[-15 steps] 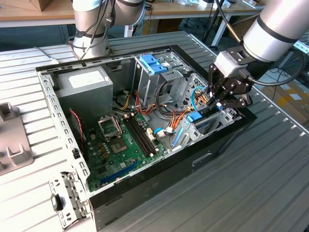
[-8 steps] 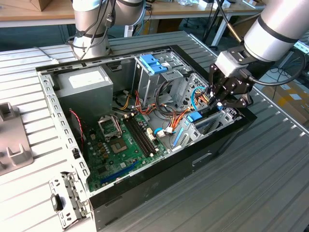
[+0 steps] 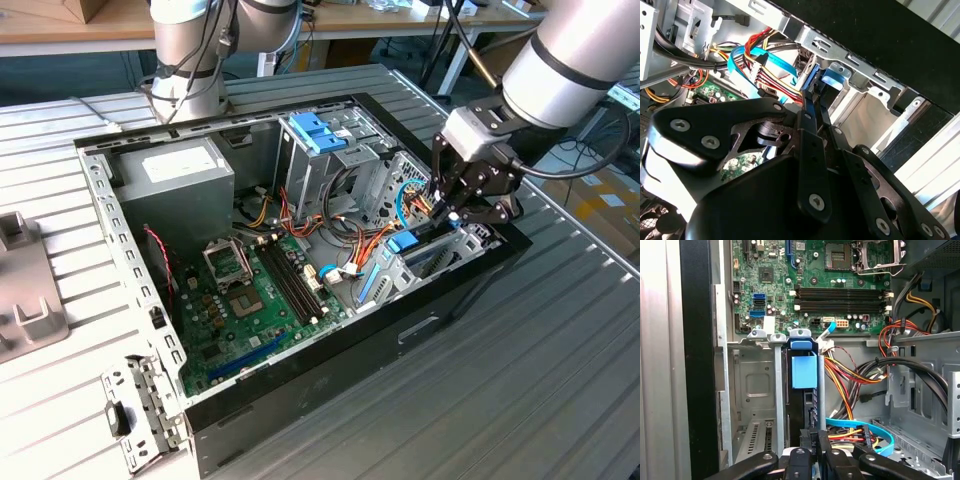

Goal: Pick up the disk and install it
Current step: 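Insert the first disk wire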

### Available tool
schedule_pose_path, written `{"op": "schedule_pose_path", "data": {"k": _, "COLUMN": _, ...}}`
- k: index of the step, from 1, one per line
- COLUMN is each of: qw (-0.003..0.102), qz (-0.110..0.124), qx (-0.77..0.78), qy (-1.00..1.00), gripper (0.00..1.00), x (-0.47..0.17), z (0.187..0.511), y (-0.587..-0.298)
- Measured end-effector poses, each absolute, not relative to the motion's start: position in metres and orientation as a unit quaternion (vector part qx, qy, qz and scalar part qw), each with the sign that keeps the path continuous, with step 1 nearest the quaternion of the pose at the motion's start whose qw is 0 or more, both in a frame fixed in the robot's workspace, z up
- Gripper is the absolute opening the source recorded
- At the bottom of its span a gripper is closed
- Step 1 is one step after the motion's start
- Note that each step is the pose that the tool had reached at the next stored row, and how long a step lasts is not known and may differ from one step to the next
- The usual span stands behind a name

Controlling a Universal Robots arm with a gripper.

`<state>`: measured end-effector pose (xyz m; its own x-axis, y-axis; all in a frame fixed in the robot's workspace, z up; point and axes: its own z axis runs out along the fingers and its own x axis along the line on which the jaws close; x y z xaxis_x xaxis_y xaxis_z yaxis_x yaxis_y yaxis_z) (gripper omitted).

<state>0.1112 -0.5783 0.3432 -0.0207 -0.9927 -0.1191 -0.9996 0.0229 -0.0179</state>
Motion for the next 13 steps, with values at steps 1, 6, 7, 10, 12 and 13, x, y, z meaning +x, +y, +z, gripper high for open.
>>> {"op": "schedule_pose_path", "data": {"k": 1, "qw": 0.049, "qz": 0.035, "qx": -0.698, "qy": 0.714, "gripper": 0.17, "x": 0.1112, "z": 0.3434, "y": -0.5773}}
{"op": "schedule_pose_path", "data": {"k": 6, "qw": 0.049, "qz": 0.035, "qx": -0.698, "qy": 0.714, "gripper": 0.17, "x": 0.1111, "z": 0.3433, "y": -0.5806}}
{"op": "schedule_pose_path", "data": {"k": 7, "qw": 0.049, "qz": 0.035, "qx": -0.698, "qy": 0.714, "gripper": 0.17, "x": 0.1112, "z": 0.343, "y": -0.5818}}
{"op": "schedule_pose_path", "data": {"k": 10, "qw": 0.049, "qz": 0.035, "qx": -0.698, "qy": 0.714, "gripper": 0.17, "x": 0.1112, "z": 0.3413, "y": -0.5842}}
{"op": "schedule_pose_path", "data": {"k": 12, "qw": 0.049, "qz": 0.035, "qx": -0.698, "qy": 0.714, "gripper": 0.17, "x": 0.1112, "z": 0.3403, "y": -0.5843}}
{"op": "schedule_pose_path", "data": {"k": 13, "qw": 0.049, "qz": 0.035, "qx": -0.698, "qy": 0.714, "gripper": 0.17, "x": 0.1112, "z": 0.3401, "y": -0.5843}}
